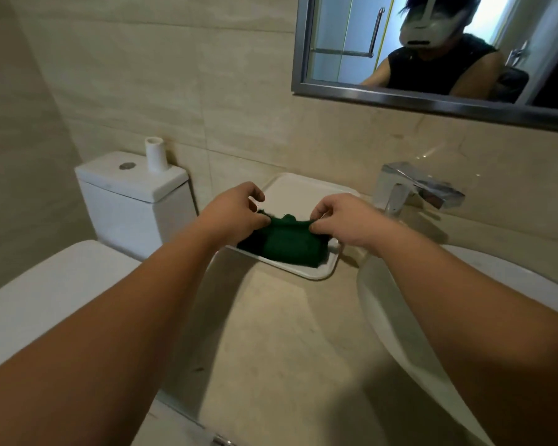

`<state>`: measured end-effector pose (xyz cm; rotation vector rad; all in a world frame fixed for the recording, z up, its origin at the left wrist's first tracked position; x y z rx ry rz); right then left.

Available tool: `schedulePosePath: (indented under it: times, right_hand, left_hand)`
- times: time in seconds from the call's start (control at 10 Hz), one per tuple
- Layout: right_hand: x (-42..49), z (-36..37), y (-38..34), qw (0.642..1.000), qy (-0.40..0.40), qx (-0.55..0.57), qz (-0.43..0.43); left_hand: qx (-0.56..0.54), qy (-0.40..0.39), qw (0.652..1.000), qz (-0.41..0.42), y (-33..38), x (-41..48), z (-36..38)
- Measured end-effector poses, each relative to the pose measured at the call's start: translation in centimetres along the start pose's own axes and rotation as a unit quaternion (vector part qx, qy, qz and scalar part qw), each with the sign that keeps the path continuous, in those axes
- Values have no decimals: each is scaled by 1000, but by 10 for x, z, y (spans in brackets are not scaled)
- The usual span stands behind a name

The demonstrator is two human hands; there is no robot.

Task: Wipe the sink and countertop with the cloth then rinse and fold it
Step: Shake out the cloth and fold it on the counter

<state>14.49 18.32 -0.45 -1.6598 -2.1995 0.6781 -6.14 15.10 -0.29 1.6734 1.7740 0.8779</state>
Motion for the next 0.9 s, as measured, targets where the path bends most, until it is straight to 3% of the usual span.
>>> schedulePosePath:
  times: [0.2,0.4,0.5,0.6,0.7,0.9]
  right_hand:
    - [-2,23,-11,986,-55,-156,-27]
    - [-2,27,-11,985,-42,-164,-23]
    - [-3,13,-6,979,18,-203,-12]
    - [-10,19,-8,960,33,-277,-29]
    - [-18,33,-3,954,1,-299,-36]
    - [-47,22,6,968,-5,-244,-53]
  left_hand:
    - [149,-88,985,10,-4,4,29]
    - [158,-56,982,90,9,2,40]
    - [203,-12,966,159,29,-9,44]
    - [221,-106,957,155,32,-19,77]
    - [249,-133,950,134,26,-24,87]
    - [257,-116,948,146,43,-34,81]
Point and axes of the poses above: each hand's wrist, its own x-axis towards the middle knuckle, its own z-axis out of the palm, y = z × x, the point moved 10 cm from there along x, towards the middle knuckle, and after that the axes turned 7 degrees about -x, right-handed, at the moved point
